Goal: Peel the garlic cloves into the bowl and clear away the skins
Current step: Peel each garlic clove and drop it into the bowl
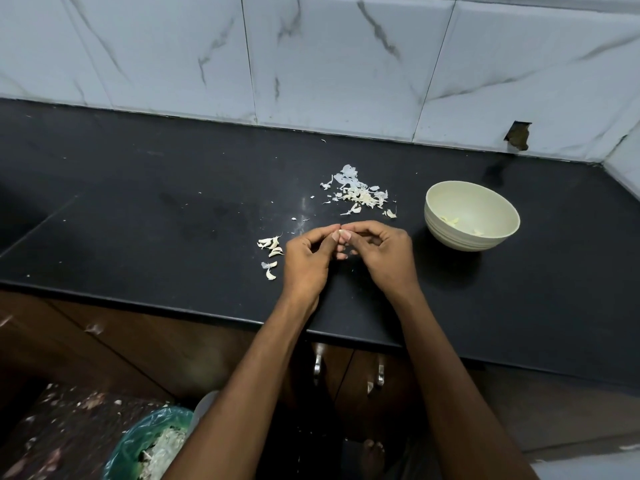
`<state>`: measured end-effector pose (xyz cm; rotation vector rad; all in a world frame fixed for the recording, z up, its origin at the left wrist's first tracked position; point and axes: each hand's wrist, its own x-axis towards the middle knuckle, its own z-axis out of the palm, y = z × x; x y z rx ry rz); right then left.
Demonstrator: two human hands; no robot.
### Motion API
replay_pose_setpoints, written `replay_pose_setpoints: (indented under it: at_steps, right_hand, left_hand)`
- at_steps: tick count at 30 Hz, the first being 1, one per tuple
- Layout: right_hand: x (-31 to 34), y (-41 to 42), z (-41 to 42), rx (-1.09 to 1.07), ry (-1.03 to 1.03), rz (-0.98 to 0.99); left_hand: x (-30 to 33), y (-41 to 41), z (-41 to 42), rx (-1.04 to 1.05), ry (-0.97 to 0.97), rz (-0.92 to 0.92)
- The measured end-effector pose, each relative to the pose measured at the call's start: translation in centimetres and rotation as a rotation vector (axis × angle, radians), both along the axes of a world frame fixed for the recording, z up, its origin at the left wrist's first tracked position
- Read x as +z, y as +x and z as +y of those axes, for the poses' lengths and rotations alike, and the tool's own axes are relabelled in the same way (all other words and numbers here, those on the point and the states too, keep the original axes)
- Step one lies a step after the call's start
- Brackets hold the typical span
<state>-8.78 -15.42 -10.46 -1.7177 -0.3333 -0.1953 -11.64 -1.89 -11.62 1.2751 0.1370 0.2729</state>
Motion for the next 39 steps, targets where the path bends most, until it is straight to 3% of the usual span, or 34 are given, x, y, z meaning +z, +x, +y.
replay_pose_setpoints:
  at_steps: [7,18,33,39]
  right_hand:
    - [0.1,0.0,-0.1,-0.003,0.108,0.031]
    - [0.1,-0.5,0.0,0.066,0.136,0.051]
    - [0.1,-1.0,-0.2,0.084,0.11,-0.001]
    - [0.6,-0.8,-0.2,0.129,0.263,0.093]
  left_hand:
    - [0.2,-0.3,0.2,-0.009,0.009,-0.016]
    - [0.6,-0.5,0.3,0.013,-0.094,-0.006]
    - [0.7,-0.6,0.1,0.041,-0.065,0.017]
    - [0.9,-0.7,0.3,0.011,-0.151,0.026]
